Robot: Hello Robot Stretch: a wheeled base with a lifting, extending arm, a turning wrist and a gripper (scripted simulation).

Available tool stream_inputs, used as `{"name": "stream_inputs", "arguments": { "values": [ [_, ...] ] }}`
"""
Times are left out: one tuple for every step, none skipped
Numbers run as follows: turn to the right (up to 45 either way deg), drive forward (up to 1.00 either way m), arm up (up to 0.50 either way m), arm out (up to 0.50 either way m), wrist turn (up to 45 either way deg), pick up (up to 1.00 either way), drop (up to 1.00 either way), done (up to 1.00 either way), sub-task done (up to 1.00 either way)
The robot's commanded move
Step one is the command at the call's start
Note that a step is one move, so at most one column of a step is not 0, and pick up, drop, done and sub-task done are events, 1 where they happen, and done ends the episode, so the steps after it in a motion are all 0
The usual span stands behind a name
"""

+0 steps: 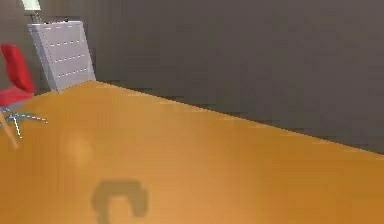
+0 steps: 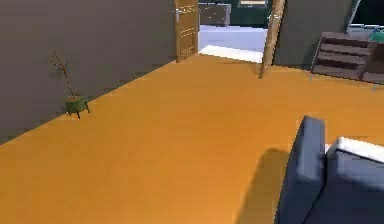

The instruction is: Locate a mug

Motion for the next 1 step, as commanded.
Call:
{"name": "stream_inputs", "arguments": {
  "values": [
    [45.0, 0.00, 0.00, 0.00, 0.0, 0.00, 0.00, 0.00, 0.00]
  ]
}}
